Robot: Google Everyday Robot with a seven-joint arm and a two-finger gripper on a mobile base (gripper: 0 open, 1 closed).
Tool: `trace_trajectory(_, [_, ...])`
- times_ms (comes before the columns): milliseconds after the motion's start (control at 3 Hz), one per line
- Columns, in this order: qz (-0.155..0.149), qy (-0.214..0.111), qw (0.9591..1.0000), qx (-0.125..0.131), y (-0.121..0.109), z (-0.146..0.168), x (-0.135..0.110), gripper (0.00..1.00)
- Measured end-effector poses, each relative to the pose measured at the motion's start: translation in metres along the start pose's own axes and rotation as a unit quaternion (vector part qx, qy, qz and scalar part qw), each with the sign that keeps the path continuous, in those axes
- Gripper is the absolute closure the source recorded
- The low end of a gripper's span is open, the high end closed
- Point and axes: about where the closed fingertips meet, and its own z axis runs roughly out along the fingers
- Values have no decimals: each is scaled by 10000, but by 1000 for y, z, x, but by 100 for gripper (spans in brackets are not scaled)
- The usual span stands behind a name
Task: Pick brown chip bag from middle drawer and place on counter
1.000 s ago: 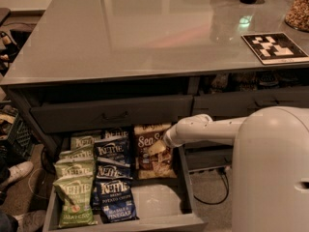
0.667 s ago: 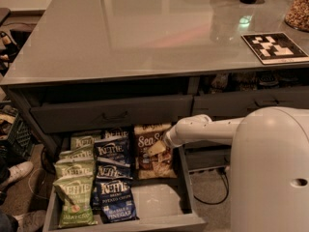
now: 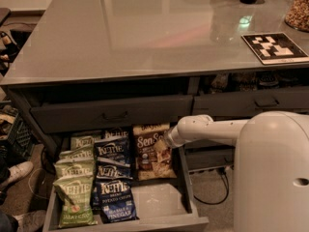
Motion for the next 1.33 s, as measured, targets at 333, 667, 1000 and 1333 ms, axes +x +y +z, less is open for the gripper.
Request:
trace_trajectory(333, [0, 1, 10000, -1, 0, 0, 0, 65])
trace_trajectory(667, [-40, -27, 10000, 24, 5, -3, 0, 88])
trace_trajectory(1000, [-42, -28, 10000, 24, 5, -3, 0, 100])
trace_trajectory(1333, [-42, -28, 10000, 24, 5, -3, 0, 100])
